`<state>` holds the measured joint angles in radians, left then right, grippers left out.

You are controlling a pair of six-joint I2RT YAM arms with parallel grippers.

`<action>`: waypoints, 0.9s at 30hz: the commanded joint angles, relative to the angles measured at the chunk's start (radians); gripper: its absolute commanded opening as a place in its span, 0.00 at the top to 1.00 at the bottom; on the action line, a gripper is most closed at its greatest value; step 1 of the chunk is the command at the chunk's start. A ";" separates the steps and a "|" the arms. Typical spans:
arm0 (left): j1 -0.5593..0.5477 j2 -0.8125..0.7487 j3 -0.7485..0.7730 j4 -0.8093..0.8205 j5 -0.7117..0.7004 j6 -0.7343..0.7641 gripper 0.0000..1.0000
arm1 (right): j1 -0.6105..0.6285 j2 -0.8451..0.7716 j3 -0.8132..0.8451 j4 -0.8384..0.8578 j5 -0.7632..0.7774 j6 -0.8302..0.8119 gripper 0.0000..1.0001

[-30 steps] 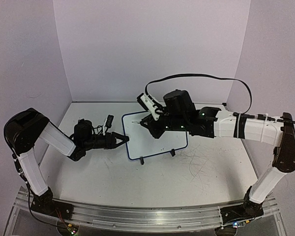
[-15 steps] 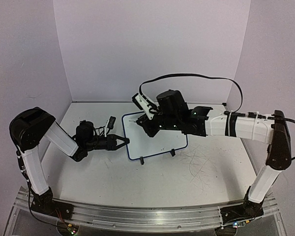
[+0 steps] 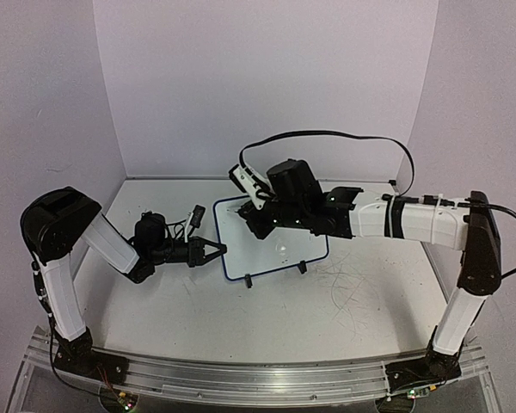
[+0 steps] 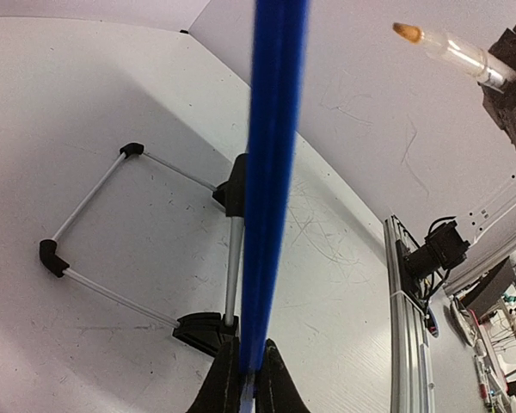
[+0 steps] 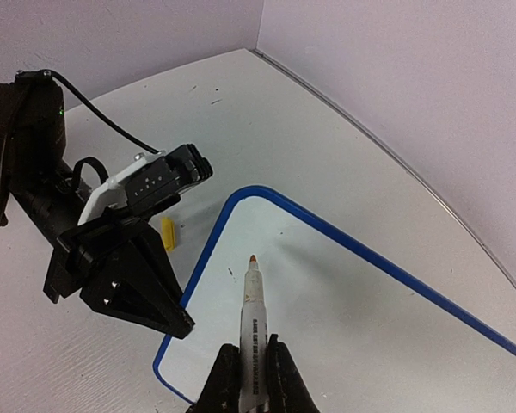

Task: Write a sentence on the whiteboard
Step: Hold the whiteboard at the center of the board.

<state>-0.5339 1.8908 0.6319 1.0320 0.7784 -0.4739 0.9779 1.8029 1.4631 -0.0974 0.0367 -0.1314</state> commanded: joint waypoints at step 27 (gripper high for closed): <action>0.001 -0.005 0.012 0.013 -0.005 0.024 1.00 | 0.014 0.045 0.043 0.084 0.086 -0.020 1.00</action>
<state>-0.5339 1.8908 0.6319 1.0306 0.7738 -0.4454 0.9871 1.8408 1.4727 -0.0522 0.0983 -0.1463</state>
